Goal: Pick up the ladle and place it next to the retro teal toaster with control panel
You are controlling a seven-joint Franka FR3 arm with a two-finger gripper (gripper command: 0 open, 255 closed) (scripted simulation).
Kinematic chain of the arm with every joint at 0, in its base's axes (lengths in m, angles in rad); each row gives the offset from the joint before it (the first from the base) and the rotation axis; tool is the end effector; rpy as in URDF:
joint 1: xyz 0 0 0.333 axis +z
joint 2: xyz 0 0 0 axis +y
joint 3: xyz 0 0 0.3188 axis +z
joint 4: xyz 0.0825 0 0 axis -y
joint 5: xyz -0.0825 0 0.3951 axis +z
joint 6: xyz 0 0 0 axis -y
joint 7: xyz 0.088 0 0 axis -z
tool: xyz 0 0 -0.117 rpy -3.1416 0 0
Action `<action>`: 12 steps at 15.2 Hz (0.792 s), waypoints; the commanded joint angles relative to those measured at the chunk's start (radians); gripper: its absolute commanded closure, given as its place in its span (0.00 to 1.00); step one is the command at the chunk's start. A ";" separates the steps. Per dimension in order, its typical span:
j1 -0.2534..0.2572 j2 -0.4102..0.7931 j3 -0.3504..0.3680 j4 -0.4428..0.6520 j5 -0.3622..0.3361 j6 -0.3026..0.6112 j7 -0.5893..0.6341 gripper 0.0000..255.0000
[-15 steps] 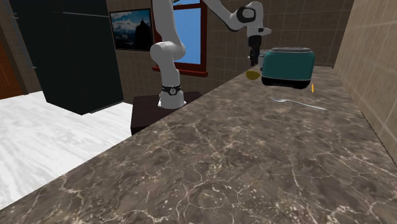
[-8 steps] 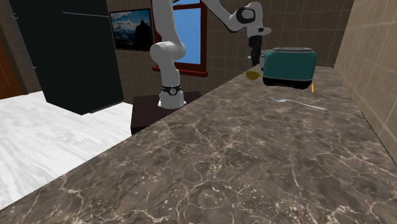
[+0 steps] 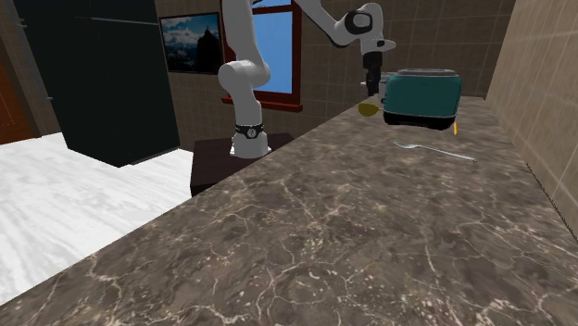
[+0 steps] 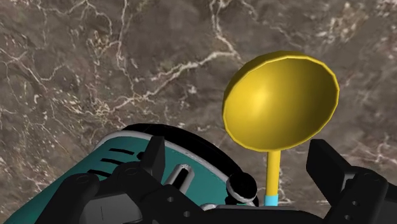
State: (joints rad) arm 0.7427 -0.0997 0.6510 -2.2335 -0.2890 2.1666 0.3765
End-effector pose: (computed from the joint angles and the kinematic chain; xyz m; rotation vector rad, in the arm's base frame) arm 0.1030 0.5126 0.3950 2.4425 1.6305 0.3504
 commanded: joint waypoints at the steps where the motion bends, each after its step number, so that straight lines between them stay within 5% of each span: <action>1: -0.005 0.059 -0.003 -0.010 -0.004 0.012 0.004 1.00; 5: -0.001 0.013 -0.010 -0.072 0.024 0.041 -0.010 1.00; 12: -0.005 -0.001 -0.014 0.019 0.051 -0.055 -0.056 1.00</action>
State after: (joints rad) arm 0.7385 -0.1098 0.6385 -2.2132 -0.2454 2.1249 0.3260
